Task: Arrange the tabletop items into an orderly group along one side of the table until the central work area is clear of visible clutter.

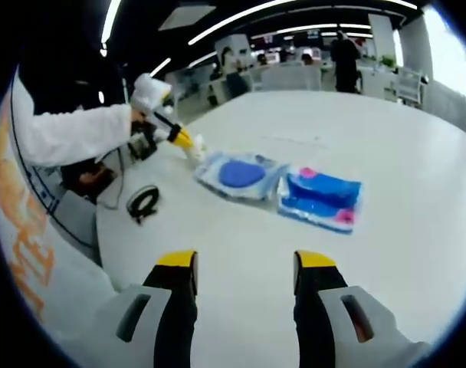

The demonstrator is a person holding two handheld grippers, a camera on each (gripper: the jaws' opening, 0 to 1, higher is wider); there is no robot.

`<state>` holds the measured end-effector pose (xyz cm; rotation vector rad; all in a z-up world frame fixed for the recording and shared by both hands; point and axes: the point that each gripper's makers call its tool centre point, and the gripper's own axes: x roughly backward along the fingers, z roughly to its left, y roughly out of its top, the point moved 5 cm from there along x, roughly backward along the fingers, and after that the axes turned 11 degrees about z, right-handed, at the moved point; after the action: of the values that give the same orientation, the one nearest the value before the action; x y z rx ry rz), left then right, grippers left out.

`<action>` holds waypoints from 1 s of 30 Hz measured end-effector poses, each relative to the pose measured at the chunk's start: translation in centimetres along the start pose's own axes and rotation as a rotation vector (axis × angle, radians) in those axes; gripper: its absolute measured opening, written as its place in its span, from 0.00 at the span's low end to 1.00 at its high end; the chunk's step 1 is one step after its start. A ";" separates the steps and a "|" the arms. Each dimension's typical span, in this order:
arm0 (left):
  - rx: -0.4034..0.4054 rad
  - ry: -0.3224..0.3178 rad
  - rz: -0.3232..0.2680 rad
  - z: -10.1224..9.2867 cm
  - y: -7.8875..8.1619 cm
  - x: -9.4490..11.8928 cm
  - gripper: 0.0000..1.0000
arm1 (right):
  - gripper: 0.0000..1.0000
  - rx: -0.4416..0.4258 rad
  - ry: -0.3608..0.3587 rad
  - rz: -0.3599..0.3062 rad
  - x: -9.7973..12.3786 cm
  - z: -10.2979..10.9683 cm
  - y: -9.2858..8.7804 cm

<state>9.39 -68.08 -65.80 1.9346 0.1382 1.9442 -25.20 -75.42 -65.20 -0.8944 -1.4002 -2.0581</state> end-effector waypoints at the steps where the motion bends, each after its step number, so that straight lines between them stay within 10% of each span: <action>1: -0.007 0.002 0.011 -0.1 -0.1 -0.1 0.00 | 0.49 0.000 -0.003 0.000 0.0 0.0 0.0; 17: 0.020 0.024 -0.006 -0.2 -0.2 0.6 0.12 | 0.50 -0.008 -0.001 -0.006 0.2 0.1 -0.4; 30: 0.151 0.076 -0.204 -0.6 0.4 4.8 0.69 | 0.50 0.009 0.003 -0.040 1.0 1.2 -0.1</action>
<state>8.88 -66.66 -61.20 1.8573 0.4967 1.9186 -25.62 -74.35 -64.24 -0.8660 -1.4359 -2.0802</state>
